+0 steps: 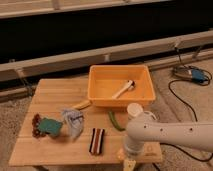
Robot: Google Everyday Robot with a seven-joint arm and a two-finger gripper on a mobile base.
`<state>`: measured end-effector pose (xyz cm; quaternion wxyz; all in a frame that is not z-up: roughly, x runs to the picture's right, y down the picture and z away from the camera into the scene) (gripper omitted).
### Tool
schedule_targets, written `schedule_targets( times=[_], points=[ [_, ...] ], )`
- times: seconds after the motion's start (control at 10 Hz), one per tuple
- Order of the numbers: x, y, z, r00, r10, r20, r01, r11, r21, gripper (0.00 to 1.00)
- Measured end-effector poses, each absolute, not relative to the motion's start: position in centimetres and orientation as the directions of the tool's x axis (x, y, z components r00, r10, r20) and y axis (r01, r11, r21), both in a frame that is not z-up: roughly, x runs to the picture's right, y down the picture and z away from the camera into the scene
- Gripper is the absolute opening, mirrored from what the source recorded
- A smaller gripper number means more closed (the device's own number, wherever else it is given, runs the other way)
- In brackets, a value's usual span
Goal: Place apple in plastic cup
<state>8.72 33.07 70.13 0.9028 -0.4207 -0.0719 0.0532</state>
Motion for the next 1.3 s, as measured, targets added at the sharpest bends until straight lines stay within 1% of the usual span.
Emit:
schedule_targets(
  times=[0.2,0.3,0.5,0.6,0.7,0.8,1.1,1.3],
  points=[
    [8.9,32.9,70.2,0.984,0.164,0.064,-0.058,0.644,-0.763,0.56],
    [9.3,32.3,69.8,0.985,0.167,0.051,-0.071,0.650,-0.756,0.44],
    [10.1,31.6,69.2,0.985,0.167,0.036,-0.085,0.659,-0.747,0.27],
    [11.1,30.7,68.4,0.985,0.169,0.021,-0.099,0.668,-0.737,0.13],
    [11.7,29.9,67.7,0.985,0.172,0.013,-0.109,0.677,-0.728,0.05],
    [12.3,28.8,67.2,0.985,0.175,0.007,-0.117,0.689,-0.716,0.01],
    [15.5,24.2,65.5,0.983,0.183,-0.021,-0.151,0.735,-0.661,0.00],
    [18.3,20.8,65.5,0.981,0.189,-0.048,-0.178,0.767,-0.616,0.00]
  ],
)
